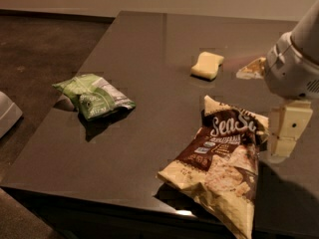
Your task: Pick brown chip bag
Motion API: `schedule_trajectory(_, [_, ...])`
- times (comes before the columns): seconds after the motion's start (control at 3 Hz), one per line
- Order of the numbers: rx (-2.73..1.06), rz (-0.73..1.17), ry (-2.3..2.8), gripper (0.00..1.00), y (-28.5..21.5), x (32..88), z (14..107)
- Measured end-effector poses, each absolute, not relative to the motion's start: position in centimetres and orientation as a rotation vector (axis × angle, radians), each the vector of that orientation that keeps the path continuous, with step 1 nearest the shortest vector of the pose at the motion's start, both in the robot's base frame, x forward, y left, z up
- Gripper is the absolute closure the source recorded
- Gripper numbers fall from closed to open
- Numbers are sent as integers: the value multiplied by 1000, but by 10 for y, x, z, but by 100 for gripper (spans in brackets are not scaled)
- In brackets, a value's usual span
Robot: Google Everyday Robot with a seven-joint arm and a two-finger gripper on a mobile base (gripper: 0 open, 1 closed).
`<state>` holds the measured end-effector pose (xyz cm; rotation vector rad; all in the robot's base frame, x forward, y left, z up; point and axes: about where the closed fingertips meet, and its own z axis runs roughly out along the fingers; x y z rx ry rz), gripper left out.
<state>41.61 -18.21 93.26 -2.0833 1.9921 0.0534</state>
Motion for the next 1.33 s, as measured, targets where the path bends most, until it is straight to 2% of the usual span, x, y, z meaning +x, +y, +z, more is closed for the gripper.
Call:
schedule_trajectory(1.0, [-2275, 123, 1953, 0, -151, 424, 876])
schedule_trajectory(1.33, [-2295, 153, 1988, 13, -154, 424, 870])
